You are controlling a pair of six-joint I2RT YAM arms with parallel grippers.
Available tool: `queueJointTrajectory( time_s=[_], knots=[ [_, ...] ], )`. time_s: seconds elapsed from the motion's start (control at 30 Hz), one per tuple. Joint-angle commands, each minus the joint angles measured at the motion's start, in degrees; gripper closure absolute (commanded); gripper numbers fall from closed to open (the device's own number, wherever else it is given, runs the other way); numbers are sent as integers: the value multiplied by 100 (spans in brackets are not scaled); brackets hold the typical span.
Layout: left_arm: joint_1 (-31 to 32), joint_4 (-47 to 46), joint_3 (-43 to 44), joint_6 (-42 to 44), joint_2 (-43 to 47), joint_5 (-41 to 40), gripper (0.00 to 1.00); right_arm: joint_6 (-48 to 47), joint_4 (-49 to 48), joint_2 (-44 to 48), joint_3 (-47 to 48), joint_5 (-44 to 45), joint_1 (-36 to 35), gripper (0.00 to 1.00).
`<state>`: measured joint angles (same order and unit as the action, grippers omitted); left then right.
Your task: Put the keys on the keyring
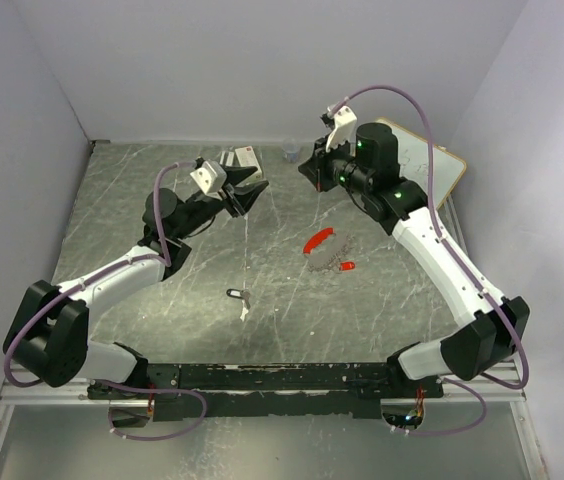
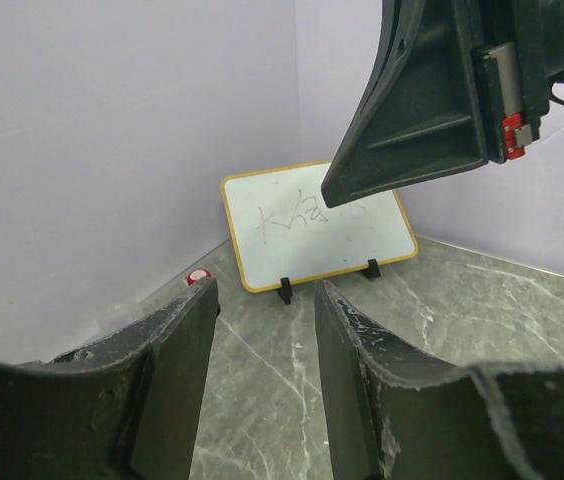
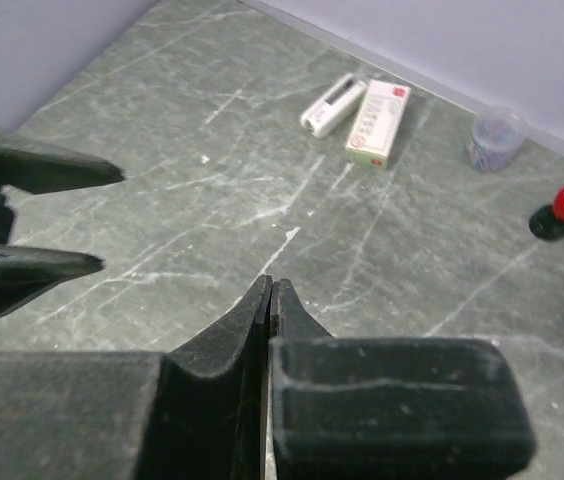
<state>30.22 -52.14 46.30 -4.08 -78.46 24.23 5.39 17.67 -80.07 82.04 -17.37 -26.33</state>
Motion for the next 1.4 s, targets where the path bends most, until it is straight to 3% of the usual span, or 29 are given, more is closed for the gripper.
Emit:
queueJointTrajectory(
  time_s=[0.0, 0.07, 0.23, 0.3, 0.8, 1.37],
  knots=[
    [-19, 127, 41, 3, 86, 70, 46, 390, 645, -228, -5, 964, 14, 100],
    [-18, 266, 28, -45, 121, 41, 45, 699, 906, -448, -58, 1338, 29, 91],
    [-19, 565, -70, -156, 180, -10, 44, 1486, 929, -407, -877, 1859, 356, 50],
    [-17, 634, -103, -270, 175, -9, 43, 1743, 791, -228, -1401, 1751, 563, 44],
    [89, 982, -172, -683, -8, 286, 43, 2214, 491, -244, -2972, 1512, 777, 41],
    [183, 1090, -77, -634, -170, 292, 43, 1992, 117, -397, -3493, 1484, 1135, 58]
  ],
)
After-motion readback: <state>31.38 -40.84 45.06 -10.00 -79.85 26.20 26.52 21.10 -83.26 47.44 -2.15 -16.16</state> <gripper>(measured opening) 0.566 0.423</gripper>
